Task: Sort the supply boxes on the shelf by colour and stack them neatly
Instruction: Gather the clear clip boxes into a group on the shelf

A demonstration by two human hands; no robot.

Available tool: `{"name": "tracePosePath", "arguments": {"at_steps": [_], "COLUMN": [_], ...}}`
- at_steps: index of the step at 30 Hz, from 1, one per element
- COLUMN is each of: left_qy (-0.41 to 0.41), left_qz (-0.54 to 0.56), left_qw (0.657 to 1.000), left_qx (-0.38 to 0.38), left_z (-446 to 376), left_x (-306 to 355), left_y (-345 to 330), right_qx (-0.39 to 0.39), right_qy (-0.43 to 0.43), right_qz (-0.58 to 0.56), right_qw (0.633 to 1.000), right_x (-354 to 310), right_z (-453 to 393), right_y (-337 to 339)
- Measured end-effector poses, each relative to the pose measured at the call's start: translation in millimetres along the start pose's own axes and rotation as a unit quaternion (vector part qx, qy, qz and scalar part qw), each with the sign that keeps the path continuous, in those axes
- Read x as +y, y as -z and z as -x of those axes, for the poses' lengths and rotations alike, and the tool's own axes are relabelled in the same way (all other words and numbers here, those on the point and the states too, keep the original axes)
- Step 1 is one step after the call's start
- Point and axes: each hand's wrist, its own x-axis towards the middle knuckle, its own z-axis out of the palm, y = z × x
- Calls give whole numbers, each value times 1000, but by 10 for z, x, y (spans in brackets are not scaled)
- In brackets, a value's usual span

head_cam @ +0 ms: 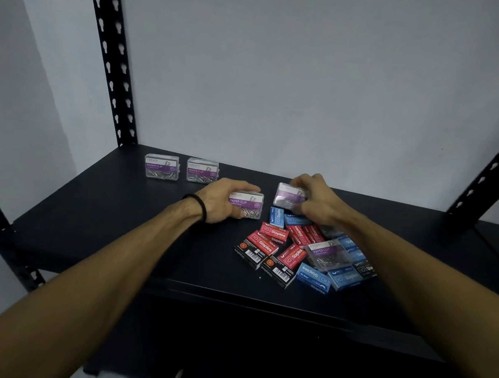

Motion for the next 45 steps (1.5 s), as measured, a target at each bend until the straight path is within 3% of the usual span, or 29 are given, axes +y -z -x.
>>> {"name": "tracePosePath", "arguments": {"at_steps": [10,21,31,37,45], "left_qy": [8,16,22,14,43], "left_qz": [-6,-21,8,36,50], "left_qw": [999,999,998,995,991], "left_qx": [33,46,60,97,120], "left_z": [-55,-68,-38,166,490], "left_x": [14,13,18,-121,-574], "left_y": [5,1,76,376,823], "right_qx": [22,61,47,71,34], "right_qy": [-10,-8,-13,19,75], "right_qz": [-97,-104,-102,-107,-100], "right_qw": [995,993,994,992,992], "right_x": [-78,-124,-136,-339,-840], "right_z": [118,195,210,157,5], "right_y": [-65,-183,-151,-155,-536]}}
